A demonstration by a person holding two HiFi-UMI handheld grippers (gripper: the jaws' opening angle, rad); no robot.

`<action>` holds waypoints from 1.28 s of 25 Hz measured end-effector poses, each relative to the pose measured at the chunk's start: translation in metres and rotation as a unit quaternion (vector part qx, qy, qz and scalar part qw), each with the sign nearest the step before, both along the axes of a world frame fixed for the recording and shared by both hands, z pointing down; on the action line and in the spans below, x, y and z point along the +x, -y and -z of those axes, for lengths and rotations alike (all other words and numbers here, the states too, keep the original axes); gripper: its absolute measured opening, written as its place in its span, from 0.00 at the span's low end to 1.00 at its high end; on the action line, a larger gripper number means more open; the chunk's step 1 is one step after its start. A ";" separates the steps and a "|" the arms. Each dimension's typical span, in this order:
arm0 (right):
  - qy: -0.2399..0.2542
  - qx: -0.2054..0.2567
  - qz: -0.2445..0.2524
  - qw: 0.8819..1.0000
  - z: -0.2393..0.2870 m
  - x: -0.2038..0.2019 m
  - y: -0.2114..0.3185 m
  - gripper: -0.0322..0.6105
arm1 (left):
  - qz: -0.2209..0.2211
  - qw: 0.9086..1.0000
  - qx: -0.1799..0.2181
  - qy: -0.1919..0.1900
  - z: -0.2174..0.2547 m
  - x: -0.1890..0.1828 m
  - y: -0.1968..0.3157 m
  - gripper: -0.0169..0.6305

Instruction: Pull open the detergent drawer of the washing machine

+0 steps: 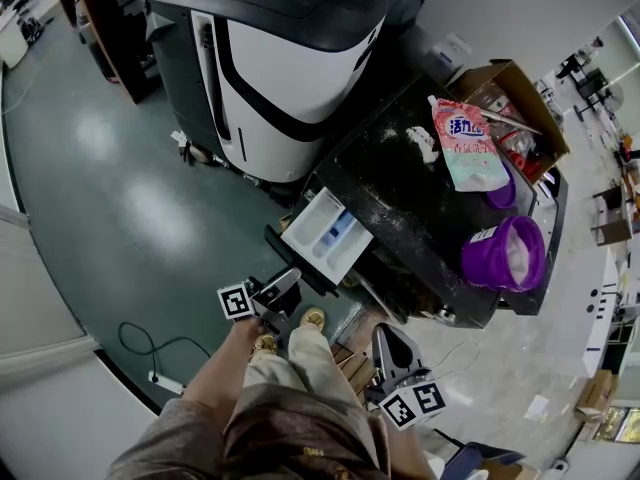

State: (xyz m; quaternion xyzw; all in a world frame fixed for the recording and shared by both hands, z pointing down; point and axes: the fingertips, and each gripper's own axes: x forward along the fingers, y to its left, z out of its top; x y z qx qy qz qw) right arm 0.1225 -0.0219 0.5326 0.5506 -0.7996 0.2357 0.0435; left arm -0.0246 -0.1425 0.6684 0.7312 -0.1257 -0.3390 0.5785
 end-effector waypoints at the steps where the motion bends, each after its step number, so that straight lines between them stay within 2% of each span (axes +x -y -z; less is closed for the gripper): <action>1: 0.000 0.001 0.001 1.000 0.000 -0.001 0.000 0.05 | 0.001 1.000 0.001 0.000 0.000 0.000 0.000 0.51; 11: -0.002 -0.002 0.002 1.000 -0.002 0.001 -0.002 0.05 | 0.005 1.000 0.003 -0.003 -0.002 -0.001 0.000 0.51; 18: -0.002 -0.001 0.010 1.000 -0.001 0.001 0.003 0.05 | 0.023 0.999 -0.016 0.029 -0.009 -0.023 -0.013 0.51; 26: -0.001 0.012 0.031 0.999 0.010 -0.001 0.020 0.05 | 0.042 0.991 0.036 0.122 0.050 -0.056 -0.009 0.51; 29: 0.002 0.018 0.041 0.999 0.017 -0.001 0.028 0.05 | 0.052 0.982 0.052 0.172 0.081 -0.066 -0.003 0.51; 32: -0.003 0.027 0.052 0.998 0.024 -0.001 0.037 0.05 | 0.064 0.970 0.050 0.230 0.108 -0.075 0.003 0.51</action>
